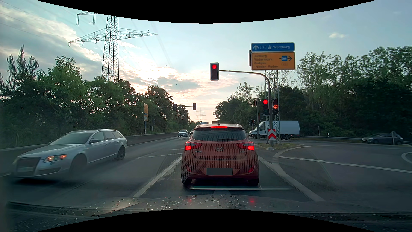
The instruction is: Follow the waypoints while adhering to traffic rules and regulations
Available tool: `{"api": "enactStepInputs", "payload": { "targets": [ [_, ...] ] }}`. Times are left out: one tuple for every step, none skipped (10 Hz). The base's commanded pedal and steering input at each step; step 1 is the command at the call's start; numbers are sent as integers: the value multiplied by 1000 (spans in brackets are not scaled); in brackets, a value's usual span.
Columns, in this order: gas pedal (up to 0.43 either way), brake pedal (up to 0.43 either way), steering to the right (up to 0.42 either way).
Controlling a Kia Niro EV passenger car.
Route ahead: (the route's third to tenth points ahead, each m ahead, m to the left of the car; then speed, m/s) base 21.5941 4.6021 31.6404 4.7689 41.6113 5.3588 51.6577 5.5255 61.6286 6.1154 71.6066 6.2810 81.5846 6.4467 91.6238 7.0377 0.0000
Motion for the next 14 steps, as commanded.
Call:
{"api": "enactStepInputs", "payload": {
  "targets": [
    [0, 299, -5],
    [0, 299, -6],
    [0, 305, -6],
    [0, 299, -5],
    [0, 299, -5],
    [0, 299, -5],
    [0, 305, -6],
    [0, 305, -5],
    [0, 299, -5],
    [0, 299, -6],
    [0, 305, -6],
    [0, 305, -6],
    [0, 305, -5],
    [0, 305, -5]
  ]
}}
